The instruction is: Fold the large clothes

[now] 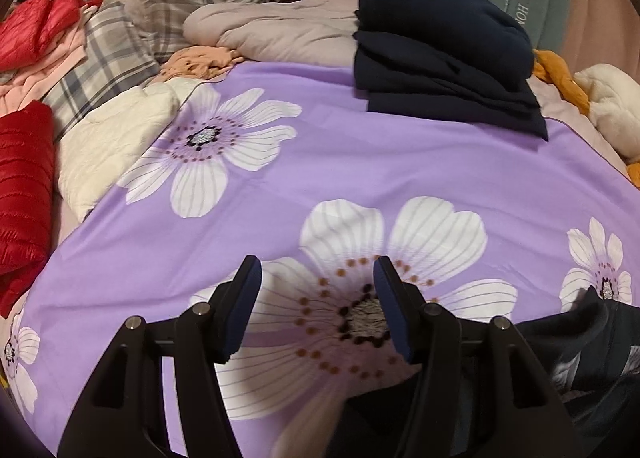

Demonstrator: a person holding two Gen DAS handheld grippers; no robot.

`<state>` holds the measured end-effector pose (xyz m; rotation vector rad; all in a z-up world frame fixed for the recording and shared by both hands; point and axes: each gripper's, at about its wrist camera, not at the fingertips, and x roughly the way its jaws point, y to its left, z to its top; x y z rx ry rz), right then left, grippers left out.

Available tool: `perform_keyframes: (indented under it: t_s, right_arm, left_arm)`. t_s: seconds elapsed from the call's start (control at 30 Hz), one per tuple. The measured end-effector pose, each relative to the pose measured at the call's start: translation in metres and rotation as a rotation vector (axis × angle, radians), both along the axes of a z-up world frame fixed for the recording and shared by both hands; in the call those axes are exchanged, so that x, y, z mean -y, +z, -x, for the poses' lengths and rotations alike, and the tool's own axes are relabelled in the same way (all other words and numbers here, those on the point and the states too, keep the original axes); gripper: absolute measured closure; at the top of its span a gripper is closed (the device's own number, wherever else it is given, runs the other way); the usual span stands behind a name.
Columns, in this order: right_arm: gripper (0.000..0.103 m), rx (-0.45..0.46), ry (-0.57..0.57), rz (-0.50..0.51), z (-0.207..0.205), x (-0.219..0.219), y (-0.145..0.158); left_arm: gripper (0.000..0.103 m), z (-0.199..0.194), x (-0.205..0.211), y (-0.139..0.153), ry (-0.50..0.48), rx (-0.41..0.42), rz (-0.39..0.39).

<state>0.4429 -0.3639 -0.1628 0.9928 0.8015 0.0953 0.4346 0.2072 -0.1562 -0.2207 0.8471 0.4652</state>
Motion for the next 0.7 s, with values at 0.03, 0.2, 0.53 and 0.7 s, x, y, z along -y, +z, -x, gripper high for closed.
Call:
perform_keyframes:
  t_s: [0.03, 0.2, 0.53, 0.7]
  right_arm:
    - [0.050, 0.007, -0.027, 0.006, 0.000, 0.005, 0.001]
    - [0.049, 0.006, -0.094, 0.053, 0.012, 0.023, 0.006]
    - [0.049, 0.099, 0.398, 0.576, 0.059, -0.105, 0.038]
    - [0.049, 0.110, 0.649, 0.829, 0.070, -0.182, 0.018]
  left_arm:
    - [0.045, 0.001, -0.002, 0.000, 0.000, -0.001, 0.002]
    - [0.045, 0.015, -0.003, 0.001, -0.039, 0.008, 0.032]
    - [0.045, 0.057, 0.096, -0.014, -0.534, -0.133, 0.036]
    - [0.045, 0.061, 0.131, -0.039, -0.622, -0.209, -0.104]
